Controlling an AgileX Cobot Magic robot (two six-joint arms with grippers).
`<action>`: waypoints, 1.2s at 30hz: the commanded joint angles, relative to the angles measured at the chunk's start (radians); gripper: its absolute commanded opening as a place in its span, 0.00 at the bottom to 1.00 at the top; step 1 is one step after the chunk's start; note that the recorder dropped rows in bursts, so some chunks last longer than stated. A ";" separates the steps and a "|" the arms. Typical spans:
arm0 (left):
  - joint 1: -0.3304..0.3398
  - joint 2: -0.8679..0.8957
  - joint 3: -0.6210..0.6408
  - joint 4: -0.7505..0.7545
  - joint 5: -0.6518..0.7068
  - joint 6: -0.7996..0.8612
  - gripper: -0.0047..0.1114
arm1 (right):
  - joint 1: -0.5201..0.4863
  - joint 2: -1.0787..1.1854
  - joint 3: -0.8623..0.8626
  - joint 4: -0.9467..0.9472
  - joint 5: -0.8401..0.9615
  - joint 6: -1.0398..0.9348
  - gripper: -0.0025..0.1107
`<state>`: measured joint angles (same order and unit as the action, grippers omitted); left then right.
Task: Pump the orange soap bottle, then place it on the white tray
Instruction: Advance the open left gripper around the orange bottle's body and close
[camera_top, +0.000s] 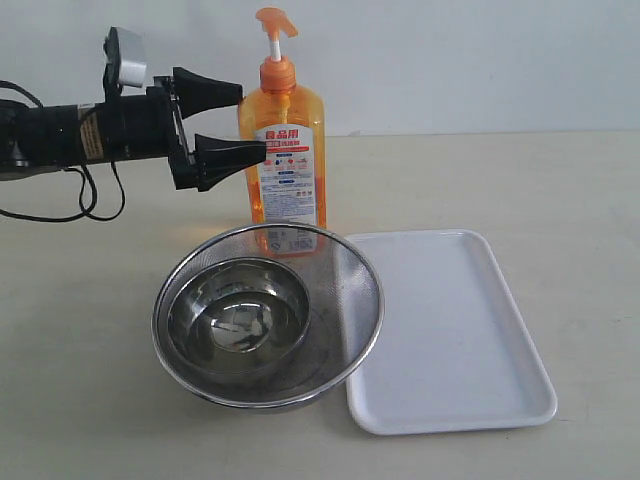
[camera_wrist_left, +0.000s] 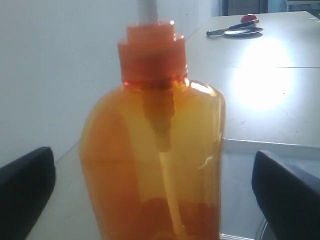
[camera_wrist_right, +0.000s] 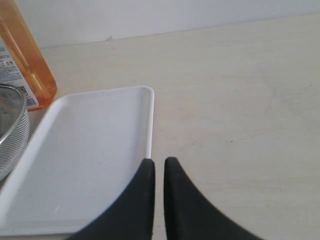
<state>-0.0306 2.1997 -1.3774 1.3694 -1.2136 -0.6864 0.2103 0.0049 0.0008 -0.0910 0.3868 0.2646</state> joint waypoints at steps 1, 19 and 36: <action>-0.005 0.026 -0.031 -0.020 -0.008 0.008 0.99 | -0.001 -0.005 -0.001 0.000 -0.005 -0.004 0.05; -0.040 0.030 -0.043 -0.021 -0.008 0.012 0.99 | -0.001 -0.005 -0.001 0.000 -0.005 -0.004 0.05; -0.051 0.030 -0.043 -0.051 -0.008 0.025 0.99 | -0.001 -0.005 -0.001 0.000 -0.005 -0.004 0.05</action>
<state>-0.0770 2.2318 -1.4139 1.3340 -1.2136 -0.6677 0.2103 0.0049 0.0008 -0.0910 0.3868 0.2646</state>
